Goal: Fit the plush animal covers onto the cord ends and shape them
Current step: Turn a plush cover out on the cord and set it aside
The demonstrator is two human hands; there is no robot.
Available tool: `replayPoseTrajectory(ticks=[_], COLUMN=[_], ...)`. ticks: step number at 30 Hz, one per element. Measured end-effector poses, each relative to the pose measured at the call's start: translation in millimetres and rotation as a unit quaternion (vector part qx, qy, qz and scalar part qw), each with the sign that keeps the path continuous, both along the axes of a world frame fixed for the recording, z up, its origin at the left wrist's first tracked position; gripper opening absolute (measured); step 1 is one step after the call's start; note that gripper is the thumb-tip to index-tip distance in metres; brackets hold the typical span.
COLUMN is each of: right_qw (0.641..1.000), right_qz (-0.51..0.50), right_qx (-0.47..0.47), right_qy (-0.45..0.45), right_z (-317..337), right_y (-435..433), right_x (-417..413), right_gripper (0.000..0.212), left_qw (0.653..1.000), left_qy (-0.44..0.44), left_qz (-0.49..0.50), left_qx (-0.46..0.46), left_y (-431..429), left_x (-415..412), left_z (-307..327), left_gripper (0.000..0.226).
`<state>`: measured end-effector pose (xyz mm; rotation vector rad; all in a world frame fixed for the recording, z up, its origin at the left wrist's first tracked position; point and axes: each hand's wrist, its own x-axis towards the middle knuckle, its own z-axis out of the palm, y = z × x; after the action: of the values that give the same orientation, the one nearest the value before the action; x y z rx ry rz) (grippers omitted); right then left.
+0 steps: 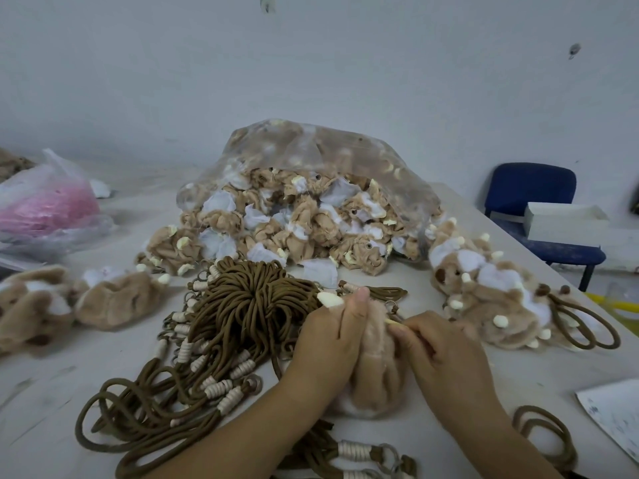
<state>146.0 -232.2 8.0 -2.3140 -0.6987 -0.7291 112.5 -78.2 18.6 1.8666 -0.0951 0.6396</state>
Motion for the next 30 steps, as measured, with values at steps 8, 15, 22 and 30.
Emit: replayPoseTrajectory(ticks=[8,15,22,30], right_qw=[0.999,0.999,0.997,0.997], right_qz=[-0.010,0.029,0.042,0.022], right_qx=[-0.042,-0.023,0.003,0.009], right_qy=[0.029,0.022,0.059,0.078], right_z=[-3.7,1.2,-2.4,-3.3], right_y=[-3.8,-8.6,-1.1,1.5], right_x=[4.2,6.8,0.6,0.5], right_gripper=[0.051,0.045,0.045,0.050], left_qw=[0.988,0.975,0.991,0.997], left_qy=[0.028,0.039,0.013,-0.007], left_qz=[0.034,0.033,0.017,0.020], left_qx=[-0.150,-0.217,-0.133,-0.071], left_y=[12.4,14.6,9.9,-1.9], left_x=[0.0,1.5,-1.9,0.4], left_z=[-6.0,-9.8,-6.9,-4.5], left_gripper=[0.099,0.088,0.084,0.079])
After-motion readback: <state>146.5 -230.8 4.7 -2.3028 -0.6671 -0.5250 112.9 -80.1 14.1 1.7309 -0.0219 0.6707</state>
